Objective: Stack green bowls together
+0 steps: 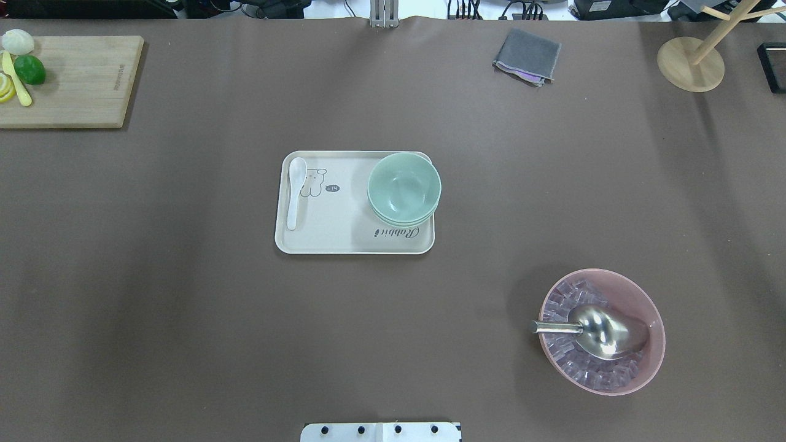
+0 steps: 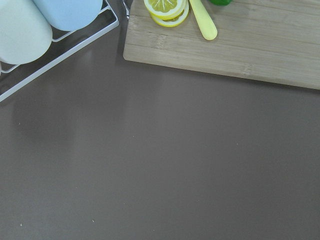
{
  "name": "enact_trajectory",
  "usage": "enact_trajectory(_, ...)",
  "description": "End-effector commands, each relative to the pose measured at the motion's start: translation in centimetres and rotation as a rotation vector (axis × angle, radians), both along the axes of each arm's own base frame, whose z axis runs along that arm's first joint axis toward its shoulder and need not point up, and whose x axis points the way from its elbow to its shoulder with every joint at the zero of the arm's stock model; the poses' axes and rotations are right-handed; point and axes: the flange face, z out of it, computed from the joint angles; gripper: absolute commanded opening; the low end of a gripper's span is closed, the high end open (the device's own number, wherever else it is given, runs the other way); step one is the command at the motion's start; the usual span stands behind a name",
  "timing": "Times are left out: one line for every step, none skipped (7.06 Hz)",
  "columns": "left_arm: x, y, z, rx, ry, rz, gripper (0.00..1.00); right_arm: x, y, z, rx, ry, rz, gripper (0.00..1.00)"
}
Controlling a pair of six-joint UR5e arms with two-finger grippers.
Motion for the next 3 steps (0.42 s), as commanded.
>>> enact_trajectory(0.00, -0.01, -0.01, 0.001, 0.000, 0.000, 0.98, -0.04, -0.01, -0.08, 0.002, -0.006, -0.001, 1.00)
enact_trajectory(0.00, -0.01, -0.01, 0.001, 0.000, 0.000, 0.98, -0.03, -0.01, -0.37, 0.007, -0.004, 0.000, 1.00)
enact_trajectory(0.00, 0.00, 0.06, 0.000, 0.000, 0.000, 0.98, -0.03, -0.01, -0.65, 0.011, -0.005, 0.000, 1.00)
